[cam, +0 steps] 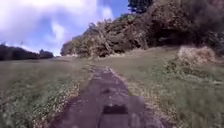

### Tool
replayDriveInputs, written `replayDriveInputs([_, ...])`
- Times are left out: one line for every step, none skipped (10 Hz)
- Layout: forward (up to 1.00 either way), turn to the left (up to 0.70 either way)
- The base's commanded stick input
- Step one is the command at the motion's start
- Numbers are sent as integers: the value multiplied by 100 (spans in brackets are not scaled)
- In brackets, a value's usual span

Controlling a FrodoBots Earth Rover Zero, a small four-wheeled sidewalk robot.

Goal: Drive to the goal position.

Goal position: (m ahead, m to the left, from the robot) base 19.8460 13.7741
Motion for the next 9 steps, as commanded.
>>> replayDriveInputs([85, 0])
replayDriveInputs([85, 0])
replayDriveInputs([85, 0])
replayDriveInputs([85, 0])
replayDriveInputs([85, 0])
replayDriveInputs([85, 0])
replayDriveInputs([85, 0])
replayDriveInputs([85, 0])
replayDriveInputs([85, 0])
